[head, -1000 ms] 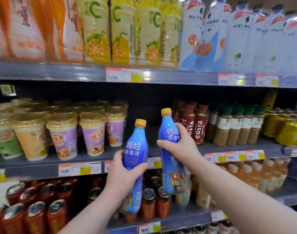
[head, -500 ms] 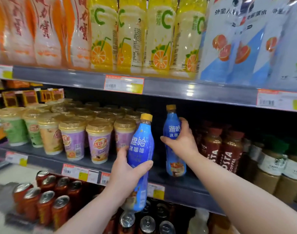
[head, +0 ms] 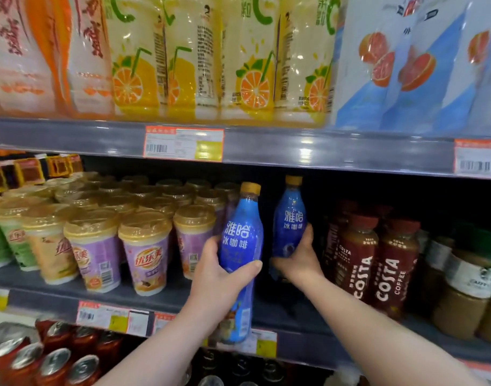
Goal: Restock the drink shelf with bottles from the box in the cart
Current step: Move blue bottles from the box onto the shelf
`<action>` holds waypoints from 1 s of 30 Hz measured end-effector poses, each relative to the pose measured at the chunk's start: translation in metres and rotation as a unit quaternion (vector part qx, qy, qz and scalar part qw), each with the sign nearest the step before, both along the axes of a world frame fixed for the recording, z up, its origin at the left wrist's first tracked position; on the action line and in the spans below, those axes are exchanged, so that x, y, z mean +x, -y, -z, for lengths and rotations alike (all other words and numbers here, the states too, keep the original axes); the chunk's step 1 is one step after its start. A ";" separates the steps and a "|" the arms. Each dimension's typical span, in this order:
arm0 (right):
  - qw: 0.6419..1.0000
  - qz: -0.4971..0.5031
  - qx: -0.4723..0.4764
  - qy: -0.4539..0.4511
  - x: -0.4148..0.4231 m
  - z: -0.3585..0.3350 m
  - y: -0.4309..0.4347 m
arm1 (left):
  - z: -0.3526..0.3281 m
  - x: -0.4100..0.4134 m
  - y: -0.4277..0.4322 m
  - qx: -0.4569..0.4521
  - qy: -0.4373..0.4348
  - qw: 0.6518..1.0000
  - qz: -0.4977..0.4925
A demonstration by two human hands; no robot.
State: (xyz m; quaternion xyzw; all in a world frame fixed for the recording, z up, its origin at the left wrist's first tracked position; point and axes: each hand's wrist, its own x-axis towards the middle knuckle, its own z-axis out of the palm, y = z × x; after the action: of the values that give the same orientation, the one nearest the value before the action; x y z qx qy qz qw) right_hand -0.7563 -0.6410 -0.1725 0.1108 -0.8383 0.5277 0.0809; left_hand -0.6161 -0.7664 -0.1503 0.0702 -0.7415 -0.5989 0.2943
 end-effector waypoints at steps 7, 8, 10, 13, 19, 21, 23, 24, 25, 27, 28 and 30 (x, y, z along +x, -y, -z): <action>0.999 0.042 0.021 -0.008 -0.023 0.002 -0.004 | -0.009 -0.021 0.007 0.037 -0.014 0.997 0.059; 0.998 0.052 0.027 -0.008 -0.027 0.001 -0.003 | -0.009 -0.024 0.008 0.038 -0.016 0.997 0.063; 0.997 0.067 0.036 -0.003 -0.035 -0.003 0.000 | -0.010 -0.030 0.012 0.033 -0.016 0.997 0.065; 0.996 0.078 0.044 0.011 -0.044 -0.005 0.005 | -0.008 -0.042 0.015 0.021 -0.015 0.998 0.050; 0.995 0.077 0.059 0.028 -0.046 -0.002 0.007 | -0.001 -0.087 0.004 0.003 -0.012 1.000 0.029; 0.995 0.070 0.061 0.026 -0.045 -0.001 0.006 | 0.000 -0.104 0.000 -0.009 -0.007 1.000 0.017; 0.995 0.066 0.072 0.022 -0.044 0.001 0.005 | 0.003 -0.120 -0.002 -0.025 -0.013 1.000 0.002; 0.994 0.068 0.082 0.021 -0.044 0.001 0.004 | 0.005 -0.127 -0.003 -0.034 -0.018 0.999 -0.009; 0.993 0.070 0.089 0.021 -0.043 0.001 0.004 | 0.006 -0.133 -0.003 -0.044 -0.022 0.999 -0.022; 0.993 0.072 0.093 0.027 -0.044 0.001 0.004 | 0.007 -0.144 -0.002 -0.065 -0.026 0.997 -0.039; 0.993 0.071 0.092 0.029 -0.044 0.001 0.004 | 0.008 -0.150 -0.001 -0.079 -0.024 0.996 -0.041; 0.993 0.069 0.089 0.030 -0.046 0.001 0.003 | 0.011 -0.159 0.001 -0.108 -0.016 0.993 -0.034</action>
State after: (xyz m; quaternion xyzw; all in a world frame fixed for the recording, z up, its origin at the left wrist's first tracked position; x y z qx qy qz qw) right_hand -0.8020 -0.6442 -0.1734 0.0429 -0.8896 0.4474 0.0816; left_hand -0.7754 -0.7679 -0.1613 0.0538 -0.7939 -0.5063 0.3324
